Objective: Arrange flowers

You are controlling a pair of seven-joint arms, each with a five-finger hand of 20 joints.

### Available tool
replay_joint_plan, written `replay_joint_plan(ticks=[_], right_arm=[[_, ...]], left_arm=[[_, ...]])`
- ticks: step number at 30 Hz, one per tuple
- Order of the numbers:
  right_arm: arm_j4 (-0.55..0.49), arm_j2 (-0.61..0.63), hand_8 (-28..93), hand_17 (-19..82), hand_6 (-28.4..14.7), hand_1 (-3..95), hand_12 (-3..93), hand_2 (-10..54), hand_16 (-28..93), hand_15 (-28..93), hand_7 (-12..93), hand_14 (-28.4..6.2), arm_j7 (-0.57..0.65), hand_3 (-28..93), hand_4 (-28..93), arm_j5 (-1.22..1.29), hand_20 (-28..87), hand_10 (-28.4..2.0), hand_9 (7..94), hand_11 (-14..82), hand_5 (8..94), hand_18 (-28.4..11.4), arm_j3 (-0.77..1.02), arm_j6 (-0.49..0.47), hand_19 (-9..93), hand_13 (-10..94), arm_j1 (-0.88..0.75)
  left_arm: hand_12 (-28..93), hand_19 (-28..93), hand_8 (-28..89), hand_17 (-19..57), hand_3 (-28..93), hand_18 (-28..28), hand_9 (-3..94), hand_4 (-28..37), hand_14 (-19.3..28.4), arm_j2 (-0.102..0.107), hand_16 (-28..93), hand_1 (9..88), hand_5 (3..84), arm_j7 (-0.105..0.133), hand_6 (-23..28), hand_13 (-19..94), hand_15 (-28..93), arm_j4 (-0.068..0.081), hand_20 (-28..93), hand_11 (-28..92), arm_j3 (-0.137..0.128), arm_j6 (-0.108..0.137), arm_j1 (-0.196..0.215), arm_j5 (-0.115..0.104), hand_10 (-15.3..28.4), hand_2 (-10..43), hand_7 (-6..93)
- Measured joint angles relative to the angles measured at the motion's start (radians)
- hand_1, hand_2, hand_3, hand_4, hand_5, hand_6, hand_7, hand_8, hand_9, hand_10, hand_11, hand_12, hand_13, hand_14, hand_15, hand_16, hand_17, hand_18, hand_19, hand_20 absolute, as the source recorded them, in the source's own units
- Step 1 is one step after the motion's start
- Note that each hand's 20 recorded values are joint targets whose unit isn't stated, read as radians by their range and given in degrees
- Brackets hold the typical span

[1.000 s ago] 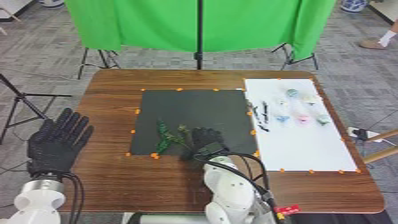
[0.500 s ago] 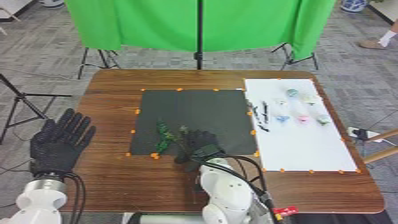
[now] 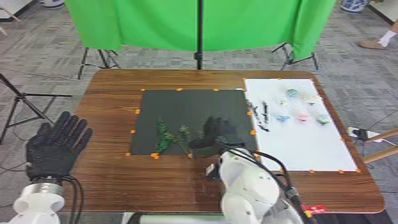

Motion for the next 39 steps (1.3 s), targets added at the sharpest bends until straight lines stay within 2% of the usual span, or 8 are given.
replay_joint_plan(ticks=[3,7,13,16,19,25,30,39], right_arm=[[-0.035,0.014,16,36,-9.0,42.7,25.4,-8.6,28,55,24,-16.9,-0.001,78,-8,0.037,26,-21.1,70.9,28.9,67.5,-26.6,0.035,0.069,85,65,0.008],[-0.021,0.033,16,39,-7.6,43.0,30.8,-5.5,37,46,23,-12.8,0.002,87,3,0.082,22,-18.4,76.7,21.8,71.9,-25.1,0.074,0.209,86,70,0.032],[0.026,0.075,17,38,-8.6,42.3,24.3,-6.7,26,52,22,-17.0,0.02,76,-10,0.094,21,-20.9,72.1,26.0,69.8,-25.5,0.113,0.356,87,66,0.063],[0.038,0.093,12,37,-9.2,40.4,23.5,-7.0,24,54,22,-18.1,0.036,75,-12,0.068,22,-22.2,69.3,25.9,67.4,-26.3,0.134,0.349,89,63,0.07],[0.071,0.105,-5,38,-9.9,37.8,23.0,-8.9,23,55,23,-18.4,0.055,75,-12,-0.01,23,-23.0,67.5,25.2,65.8,-26.7,0.148,0.297,92,62,0.089],[0.18,0.128,-7,39,-11.5,37.1,21.5,-9.5,23,56,16,-18.6,0.092,75,-15,-0.065,25,-23.6,66.7,22.8,65.9,-26.8,0.159,0.165,93,62,0.154],[0.286,0.136,-7,39,-12.8,36.5,19.5,-9.5,23,56,12,-18.7,0.11,75,-16,-0.043,26,-24.2,65.8,18.8,65.8,-27.0,0.164,0.15,93,61,0.207],[0.33,0.15,-6,39,-13.1,34.8,18.3,-9.5,24,58,10,-19.0,0.126,72,-18,-0.047,33,-24.6,63.9,16.1,64.0,-27.4,0.177,0.107,93,60,0.224]], left_arm=[[12,29,-9,-2.9,73,12.9,39.5,-27.2,14.1,-0.001,-6,30.4,47.1,0.006,8.4,30,36,-0.001,14,20,0.0,0.0,0.004,-0.004,14.3,18.9,14.4],[12,29,-9,-2.9,73,12.9,39.5,-27.2,14.2,-0.003,-6,30.5,47.1,0.01,8.5,30,36,-0.003,14,20,0.001,0.0,0.008,-0.006,14.4,18.9,14.5],[12,28,-9,-2.8,73,12.8,39.6,-27.5,14.2,-0.007,-6,30.6,47.1,0.01,8.5,30,36,-0.004,14,20,0.001,0.001,0.009,-0.006,14.3,18.9,14.5],[12,28,-9,-2.8,73,12.8,39.6,-27.5,14.2,-0.009,-6,30.5,47.2,0.01,8.5,30,36,-0.005,14,20,0.001,0.001,0.009,-0.006,14.3,18.9,14.5],[12,28,-9,-2.8,73,12.8,39.6,-27.5,14.2,-0.009,-6,30.4,47.2,0.01,8.6,30,36,-0.005,14,20,0.002,0.002,0.009,-0.007,14.4,18.9,14.4],[12,28,-9,-2.8,73,12.8,39.7,-27.6,14.2,-0.009,-6,30.4,47.3,0.01,8.6,30,36,-0.006,14,20,0.002,0.003,0.009,-0.007,14.4,19.0,14.5],[12,28,-9,-2.8,73,12.9,39.6,-27.7,14.2,-0.009,-6,30.3,47.2,0.01,8.5,30,36,-0.006,14,20,0.001,0.003,0.01,-0.007,14.3,18.9,14.6],[12,28,-9,-2.9,73,12.9,39.6,-27.7,14.2,-0.009,-6,30.3,47.2,0.009,8.5,30,36,-0.009,14,20,0.0,0.003,0.019,-0.008,14.3,18.9,14.6]])
